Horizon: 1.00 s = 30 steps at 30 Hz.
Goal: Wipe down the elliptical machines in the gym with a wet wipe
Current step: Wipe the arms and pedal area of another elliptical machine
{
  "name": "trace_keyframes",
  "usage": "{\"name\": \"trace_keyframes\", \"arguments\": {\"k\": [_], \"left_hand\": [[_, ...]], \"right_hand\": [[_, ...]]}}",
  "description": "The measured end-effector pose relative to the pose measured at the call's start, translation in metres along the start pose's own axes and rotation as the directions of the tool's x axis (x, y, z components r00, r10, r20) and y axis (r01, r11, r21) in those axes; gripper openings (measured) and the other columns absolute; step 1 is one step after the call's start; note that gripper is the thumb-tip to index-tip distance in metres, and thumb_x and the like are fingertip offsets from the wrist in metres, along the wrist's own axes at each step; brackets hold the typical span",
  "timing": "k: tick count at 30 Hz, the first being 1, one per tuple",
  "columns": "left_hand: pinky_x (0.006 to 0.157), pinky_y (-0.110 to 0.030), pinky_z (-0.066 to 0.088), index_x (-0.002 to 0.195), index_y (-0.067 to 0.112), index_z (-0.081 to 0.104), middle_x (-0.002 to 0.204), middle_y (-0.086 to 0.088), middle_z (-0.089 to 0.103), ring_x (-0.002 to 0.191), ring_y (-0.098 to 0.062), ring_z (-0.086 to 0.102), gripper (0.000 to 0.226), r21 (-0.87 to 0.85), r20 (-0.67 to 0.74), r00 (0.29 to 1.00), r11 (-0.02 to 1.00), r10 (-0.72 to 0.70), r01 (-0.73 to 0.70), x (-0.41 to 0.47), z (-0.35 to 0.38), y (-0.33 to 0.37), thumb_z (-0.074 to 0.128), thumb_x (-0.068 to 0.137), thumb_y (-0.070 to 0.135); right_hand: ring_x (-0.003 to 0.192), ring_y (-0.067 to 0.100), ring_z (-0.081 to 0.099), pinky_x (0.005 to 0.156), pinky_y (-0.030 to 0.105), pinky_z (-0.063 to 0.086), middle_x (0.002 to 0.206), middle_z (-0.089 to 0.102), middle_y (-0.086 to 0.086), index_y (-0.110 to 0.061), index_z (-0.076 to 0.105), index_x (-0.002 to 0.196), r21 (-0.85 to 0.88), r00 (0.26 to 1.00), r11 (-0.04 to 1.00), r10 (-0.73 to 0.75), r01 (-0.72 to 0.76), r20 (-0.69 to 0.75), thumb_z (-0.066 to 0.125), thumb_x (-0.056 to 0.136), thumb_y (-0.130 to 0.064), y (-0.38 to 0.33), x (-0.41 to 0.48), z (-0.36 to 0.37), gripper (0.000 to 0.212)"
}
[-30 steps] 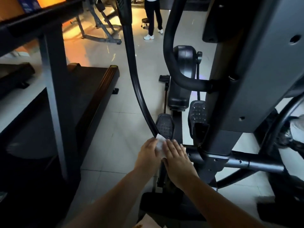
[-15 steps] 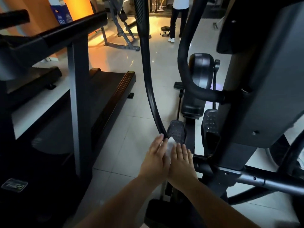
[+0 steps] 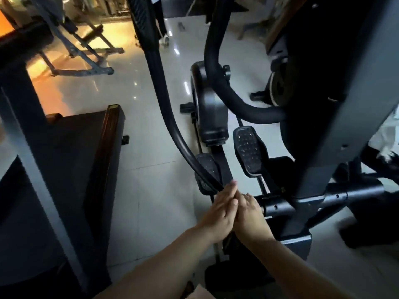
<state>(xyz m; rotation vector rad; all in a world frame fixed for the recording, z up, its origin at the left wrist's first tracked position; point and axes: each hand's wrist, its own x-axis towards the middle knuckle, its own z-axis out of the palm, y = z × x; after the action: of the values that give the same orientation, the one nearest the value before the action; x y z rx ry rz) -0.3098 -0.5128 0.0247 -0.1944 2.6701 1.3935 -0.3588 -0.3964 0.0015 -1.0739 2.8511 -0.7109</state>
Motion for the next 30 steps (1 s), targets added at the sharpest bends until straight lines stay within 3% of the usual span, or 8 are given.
{"name": "trace_keyframes", "arguments": {"k": [3, 7, 12, 15, 19, 23, 26, 30], "left_hand": [[0.126, -0.026, -0.01, 0.163, 0.024, 0.004, 0.165, 0.016, -0.014, 0.149, 0.006, -0.023, 0.066, 0.103, -0.067, 0.995, 0.993, 0.073, -0.066, 0.011, 0.001, -0.007, 0.005, 0.102, 0.052], [0.126, -0.031, 0.019, 0.157, 0.007, 0.034, 0.165, -0.003, 0.028, 0.155, -0.011, 0.02, 0.068, 0.119, -0.252, 0.916, 0.949, 0.312, -0.291, -0.004, 0.0, -0.037, 0.014, 0.107, 0.05], [0.126, -0.021, 0.003, 0.158, 0.015, 0.035, 0.162, 0.013, 0.021, 0.153, 0.004, 0.006, 0.09, 0.05, 0.074, 0.95, 0.95, 0.304, -0.308, -0.004, -0.016, -0.053, -0.001, 0.097, 0.071], [0.126, -0.025, -0.002, 0.158, 0.016, 0.033, 0.164, 0.012, 0.017, 0.153, 0.0, 0.002, 0.091, 0.189, 0.131, 0.925, 0.907, 0.357, -0.377, 0.008, -0.031, -0.054, -0.008, 0.096, 0.068], [0.127, -0.037, -0.006, 0.163, 0.02, 0.012, 0.17, 0.008, -0.004, 0.155, -0.007, -0.015, 0.074, 0.494, 0.062, 0.948, 0.815, 0.313, -0.302, 0.02, -0.05, -0.071, -0.007, 0.097, 0.048], [0.12, -0.028, -0.023, 0.163, 0.013, 0.005, 0.17, -0.001, -0.01, 0.149, -0.011, -0.028, 0.087, 0.469, 0.004, 0.979, 0.864, 0.204, -0.182, 0.028, -0.056, -0.066, -0.02, 0.089, 0.053], [0.127, -0.034, -0.01, 0.163, 0.014, 0.012, 0.171, 0.003, -0.001, 0.154, -0.012, -0.019, 0.097, 0.365, 0.185, 0.916, 0.841, 0.356, -0.4, 0.022, -0.048, -0.065, -0.027, 0.089, 0.064], [0.127, -0.04, 0.006, 0.16, 0.015, 0.029, 0.169, 0.002, 0.017, 0.158, -0.013, 0.006, 0.067, 0.496, 0.168, 0.879, 0.732, 0.447, -0.467, 0.025, -0.058, -0.083, 0.006, 0.105, 0.047]], "right_hand": [[0.143, 0.015, 0.04, 0.121, 0.02, 0.003, 0.156, 0.044, 0.001, -0.011, 0.036, 0.156, 0.001, 0.995, 0.996, 0.088, -0.088, -0.05, 0.024, 0.097, -0.037, -0.003, 0.0, 0.003, 0.066], [0.152, 0.017, 0.022, 0.123, 0.021, -0.006, 0.158, 0.038, 0.005, -0.007, 0.034, 0.154, 0.167, 0.949, 0.945, 0.299, -0.28, -0.098, 0.037, 0.105, -0.024, -0.011, -0.005, 0.004, 0.052], [0.15, 0.023, 0.029, 0.119, 0.015, -0.01, 0.154, 0.044, 0.013, 0.0, 0.038, 0.15, 0.262, 0.88, 0.878, 0.449, -0.401, -0.156, 0.043, 0.106, -0.013, -0.026, -0.01, 0.006, 0.046], [0.151, 0.025, 0.029, 0.12, 0.017, -0.009, 0.156, 0.041, 0.012, 0.0, 0.037, 0.151, 0.255, 0.865, 0.872, 0.467, -0.418, -0.181, 0.044, 0.106, -0.014, -0.033, -0.012, 0.006, 0.047], [0.15, 0.032, 0.029, 0.124, 0.04, 0.0, 0.155, 0.044, 0.014, -0.002, 0.049, 0.146, 0.099, 0.881, 0.9, 0.436, -0.424, -0.182, 0.04, 0.103, -0.028, -0.044, -0.014, 0.01, 0.051], [0.145, 0.039, 0.035, 0.121, 0.052, 0.01, 0.146, 0.053, 0.015, -0.003, 0.057, 0.138, -0.008, 0.873, 0.883, 0.463, -0.469, -0.155, 0.037, 0.1, -0.034, -0.052, -0.008, 0.013, 0.053], [0.142, 0.044, 0.038, 0.116, 0.064, 0.021, 0.14, 0.058, 0.016, -0.001, 0.061, 0.131, -0.051, 0.887, 0.89, 0.445, -0.454, -0.123, 0.031, 0.097, -0.038, -0.051, -0.007, 0.017, 0.058], [0.15, 0.039, 0.028, 0.121, 0.057, 0.007, 0.149, 0.051, 0.013, -0.003, 0.056, 0.14, -0.102, 0.89, 0.885, 0.447, -0.455, -0.092, 0.019, 0.094, -0.045, -0.053, -0.003, 0.015, 0.072]]}}
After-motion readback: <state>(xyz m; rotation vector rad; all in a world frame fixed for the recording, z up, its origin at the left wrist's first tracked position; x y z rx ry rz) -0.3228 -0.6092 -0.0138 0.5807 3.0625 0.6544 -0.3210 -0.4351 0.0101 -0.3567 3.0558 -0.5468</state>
